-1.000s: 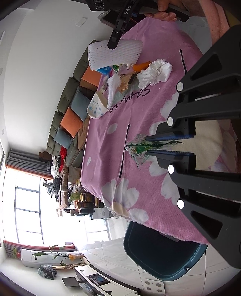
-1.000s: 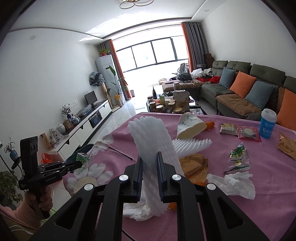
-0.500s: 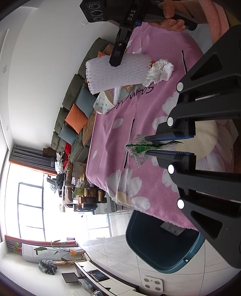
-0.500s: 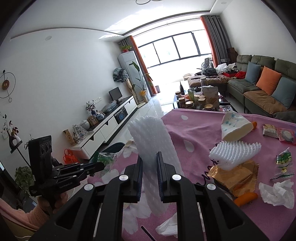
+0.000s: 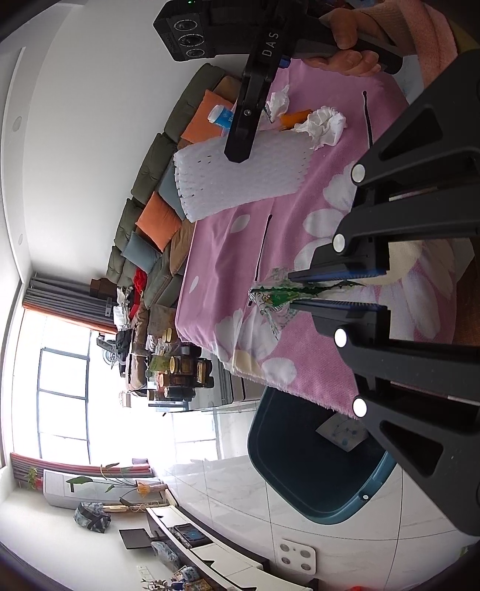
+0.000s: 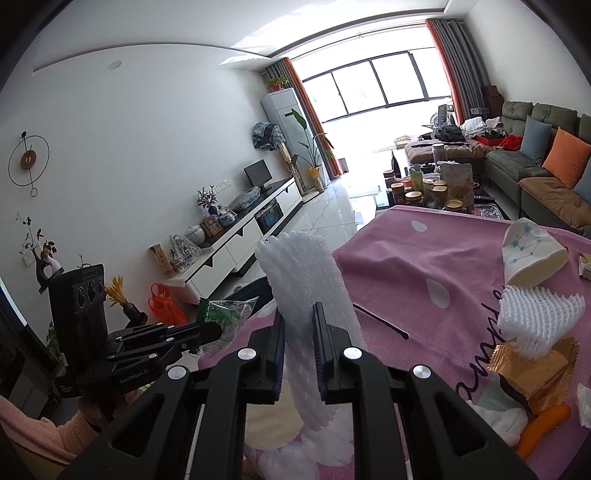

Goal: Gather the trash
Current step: 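Carry the wrapper in the left tool while the right tool carries the foam net toward the teal bin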

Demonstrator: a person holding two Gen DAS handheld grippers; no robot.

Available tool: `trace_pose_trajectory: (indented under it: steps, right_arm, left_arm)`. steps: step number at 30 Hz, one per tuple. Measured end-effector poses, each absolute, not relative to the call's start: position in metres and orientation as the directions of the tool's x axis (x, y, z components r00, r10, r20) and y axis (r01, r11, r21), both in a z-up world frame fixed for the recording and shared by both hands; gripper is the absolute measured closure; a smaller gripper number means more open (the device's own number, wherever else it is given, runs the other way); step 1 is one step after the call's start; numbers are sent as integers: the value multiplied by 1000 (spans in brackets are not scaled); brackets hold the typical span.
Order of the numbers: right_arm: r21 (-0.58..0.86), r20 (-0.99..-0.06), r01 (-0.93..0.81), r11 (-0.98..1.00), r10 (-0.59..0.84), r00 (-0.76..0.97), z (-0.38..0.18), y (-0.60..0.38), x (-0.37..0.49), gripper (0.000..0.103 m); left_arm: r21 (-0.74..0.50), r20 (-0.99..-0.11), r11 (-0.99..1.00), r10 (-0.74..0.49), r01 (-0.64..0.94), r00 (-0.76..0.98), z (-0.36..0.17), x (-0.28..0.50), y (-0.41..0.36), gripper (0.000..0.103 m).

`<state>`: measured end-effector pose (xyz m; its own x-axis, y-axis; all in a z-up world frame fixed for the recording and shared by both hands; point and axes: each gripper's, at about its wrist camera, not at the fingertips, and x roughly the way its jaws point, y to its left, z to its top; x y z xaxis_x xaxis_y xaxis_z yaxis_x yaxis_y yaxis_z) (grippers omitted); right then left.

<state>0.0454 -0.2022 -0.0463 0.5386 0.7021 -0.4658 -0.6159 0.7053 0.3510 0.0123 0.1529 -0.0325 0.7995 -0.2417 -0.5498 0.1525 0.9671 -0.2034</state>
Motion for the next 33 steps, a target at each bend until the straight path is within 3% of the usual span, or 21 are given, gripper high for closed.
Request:
trace_pose_trajectory:
  steps: [33]
  right_arm:
    - [404, -473, -714, 572, 799, 372, -52, -115, 67, 90]
  left_arm:
    - [-197, -554, 980, -146, 42, 820, -33, 11, 184, 93]
